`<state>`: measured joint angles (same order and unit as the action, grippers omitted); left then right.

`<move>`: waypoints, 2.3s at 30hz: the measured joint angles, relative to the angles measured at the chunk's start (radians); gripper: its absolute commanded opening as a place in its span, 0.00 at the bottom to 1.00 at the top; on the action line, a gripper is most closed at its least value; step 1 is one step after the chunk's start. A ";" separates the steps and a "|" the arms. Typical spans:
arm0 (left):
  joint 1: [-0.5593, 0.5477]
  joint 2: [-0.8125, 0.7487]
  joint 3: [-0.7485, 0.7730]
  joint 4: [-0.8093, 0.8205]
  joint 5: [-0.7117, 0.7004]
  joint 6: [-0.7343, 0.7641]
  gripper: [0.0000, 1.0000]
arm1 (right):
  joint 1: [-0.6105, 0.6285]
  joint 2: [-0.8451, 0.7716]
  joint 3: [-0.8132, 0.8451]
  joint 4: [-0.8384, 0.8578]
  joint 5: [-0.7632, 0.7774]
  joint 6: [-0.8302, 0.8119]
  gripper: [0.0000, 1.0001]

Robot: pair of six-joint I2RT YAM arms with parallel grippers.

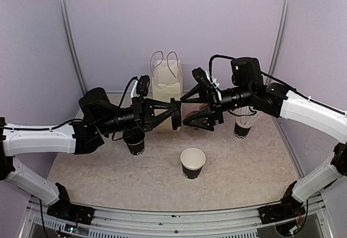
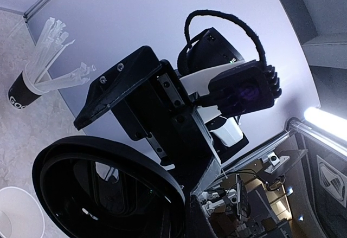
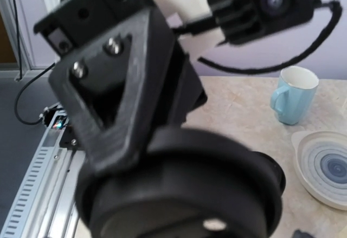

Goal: Pack the takeout coffee

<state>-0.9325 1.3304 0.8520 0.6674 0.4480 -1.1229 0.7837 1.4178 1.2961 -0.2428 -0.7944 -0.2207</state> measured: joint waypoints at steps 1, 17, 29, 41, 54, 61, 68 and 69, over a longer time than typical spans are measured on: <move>0.000 0.004 0.000 0.002 0.002 -0.003 0.00 | 0.002 0.000 0.000 0.008 0.006 0.004 0.93; 0.000 0.020 0.001 0.022 0.016 -0.017 0.00 | 0.026 0.004 -0.025 0.032 0.029 0.033 0.86; 0.000 0.021 0.001 0.024 0.016 -0.018 0.00 | 0.032 0.024 -0.025 0.056 0.051 0.073 0.78; -0.001 0.021 0.005 -0.034 0.001 -0.003 0.54 | 0.025 0.028 -0.023 0.018 0.064 0.041 0.62; -0.007 -0.195 0.034 -0.580 -0.253 0.162 0.71 | -0.089 0.028 0.127 -0.443 0.163 -0.327 0.64; -0.130 -0.037 0.256 -0.993 -0.617 0.295 0.98 | -0.084 0.084 0.186 -0.705 0.241 -0.527 0.64; -0.232 0.137 0.439 -1.287 -1.082 0.209 0.99 | -0.055 0.236 0.295 -0.864 0.297 -0.607 0.61; -0.230 0.141 0.439 -1.301 -1.108 0.194 0.99 | -0.049 0.253 0.306 -0.877 0.302 -0.611 0.61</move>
<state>-1.1622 1.4715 1.2911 -0.6338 -0.6598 -0.9287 0.7345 1.6711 1.6024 -1.1198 -0.4923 -0.8314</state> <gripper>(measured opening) 0.988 0.698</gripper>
